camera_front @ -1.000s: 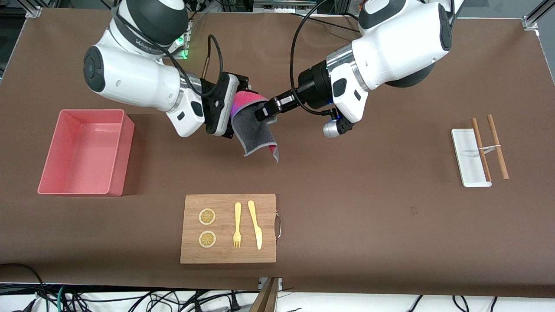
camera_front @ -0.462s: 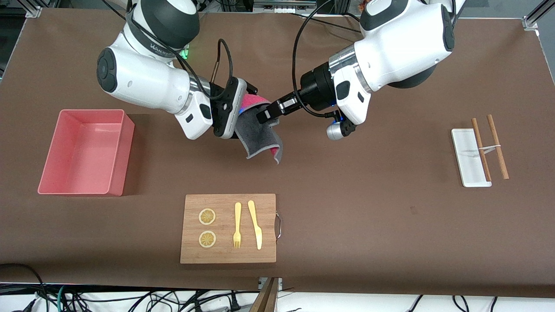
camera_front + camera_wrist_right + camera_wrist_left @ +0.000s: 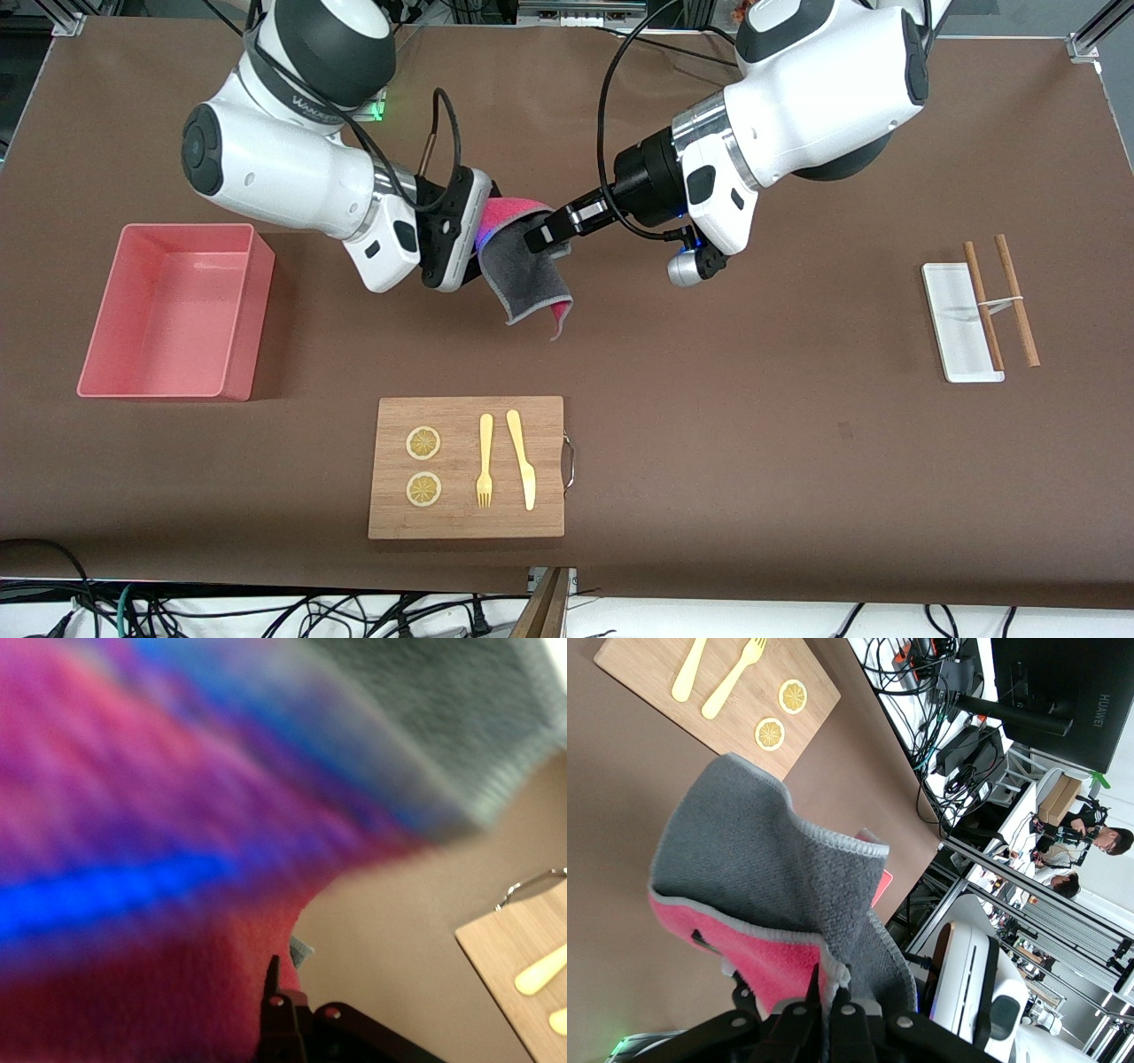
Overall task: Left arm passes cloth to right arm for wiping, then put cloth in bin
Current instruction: 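Grasp the cloth with the right gripper and open the left gripper, then carry the cloth with the right gripper while the left gripper withdraws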
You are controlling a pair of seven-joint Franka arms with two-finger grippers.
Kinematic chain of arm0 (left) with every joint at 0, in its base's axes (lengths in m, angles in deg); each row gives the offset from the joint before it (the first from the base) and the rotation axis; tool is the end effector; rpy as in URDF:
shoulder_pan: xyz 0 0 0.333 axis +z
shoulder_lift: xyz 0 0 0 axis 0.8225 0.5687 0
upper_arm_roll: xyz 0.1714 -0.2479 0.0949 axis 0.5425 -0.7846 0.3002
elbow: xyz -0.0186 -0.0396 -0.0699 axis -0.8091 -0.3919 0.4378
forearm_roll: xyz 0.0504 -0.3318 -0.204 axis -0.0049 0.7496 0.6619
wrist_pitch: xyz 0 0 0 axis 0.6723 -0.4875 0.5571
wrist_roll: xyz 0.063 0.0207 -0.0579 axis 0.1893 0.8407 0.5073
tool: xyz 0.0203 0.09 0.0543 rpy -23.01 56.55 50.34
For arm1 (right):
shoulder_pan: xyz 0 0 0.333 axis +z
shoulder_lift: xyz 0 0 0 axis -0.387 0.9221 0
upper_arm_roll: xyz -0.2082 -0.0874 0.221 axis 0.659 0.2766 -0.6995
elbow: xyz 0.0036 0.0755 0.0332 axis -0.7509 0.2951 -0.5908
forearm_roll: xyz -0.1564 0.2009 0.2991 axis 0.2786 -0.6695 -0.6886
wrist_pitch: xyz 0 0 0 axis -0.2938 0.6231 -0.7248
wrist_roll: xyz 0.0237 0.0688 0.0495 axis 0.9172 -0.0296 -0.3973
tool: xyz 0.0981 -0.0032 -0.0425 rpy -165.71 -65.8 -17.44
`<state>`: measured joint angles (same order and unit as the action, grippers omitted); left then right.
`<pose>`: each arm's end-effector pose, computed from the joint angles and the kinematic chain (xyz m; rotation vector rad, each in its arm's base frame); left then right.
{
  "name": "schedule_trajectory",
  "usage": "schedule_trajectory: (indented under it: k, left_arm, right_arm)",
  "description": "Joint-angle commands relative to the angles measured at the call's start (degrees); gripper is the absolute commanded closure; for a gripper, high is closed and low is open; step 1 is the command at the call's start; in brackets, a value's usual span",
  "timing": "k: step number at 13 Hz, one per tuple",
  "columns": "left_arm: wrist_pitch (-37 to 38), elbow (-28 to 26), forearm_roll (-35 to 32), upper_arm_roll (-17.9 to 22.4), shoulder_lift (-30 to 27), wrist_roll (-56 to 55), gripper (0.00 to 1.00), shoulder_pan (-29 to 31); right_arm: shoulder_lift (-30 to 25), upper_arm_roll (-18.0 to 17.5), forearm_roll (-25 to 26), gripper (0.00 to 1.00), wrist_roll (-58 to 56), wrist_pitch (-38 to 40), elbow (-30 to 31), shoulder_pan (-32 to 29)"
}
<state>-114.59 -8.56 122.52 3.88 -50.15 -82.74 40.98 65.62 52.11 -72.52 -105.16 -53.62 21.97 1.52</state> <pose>0.5899 -0.4005 0.6047 2.0695 0.7560 -0.2253 0.5855 0.3526 0.5147 -2.1218 -1.2900 -0.2912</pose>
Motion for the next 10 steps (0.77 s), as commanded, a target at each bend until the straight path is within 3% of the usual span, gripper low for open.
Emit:
schedule_trajectory:
  k: [1, 5, 8, 10]
  left_arm:
    - [-0.11, -0.01, -1.42, 0.50, 0.21, -0.28, 0.01, -0.49]
    - [5.40, -0.28, -6.59, 0.68, -0.23, -0.19, 0.00, 2.14]
    - [14.97, -0.02, -18.35, 0.59, -0.41, 0.25, 0.00, 5.57]
    - [22.61, 0.07, -26.26, 0.59, -0.41, 2.43, 0.00, 7.32]
  right_arm:
    - [0.03, -0.13, 2.24, 1.00, 1.13, 3.79, 0.03, -2.57]
    - [-3.12, 0.05, 9.27, 1.00, 10.60, 7.84, 2.92, -5.82]
    - [-4.54, 0.05, 16.12, 1.00, 12.38, 7.93, 8.63, -10.64]
    - [-4.36, 0.05, 17.28, 1.00, 11.16, 6.36, 13.28, -15.38]
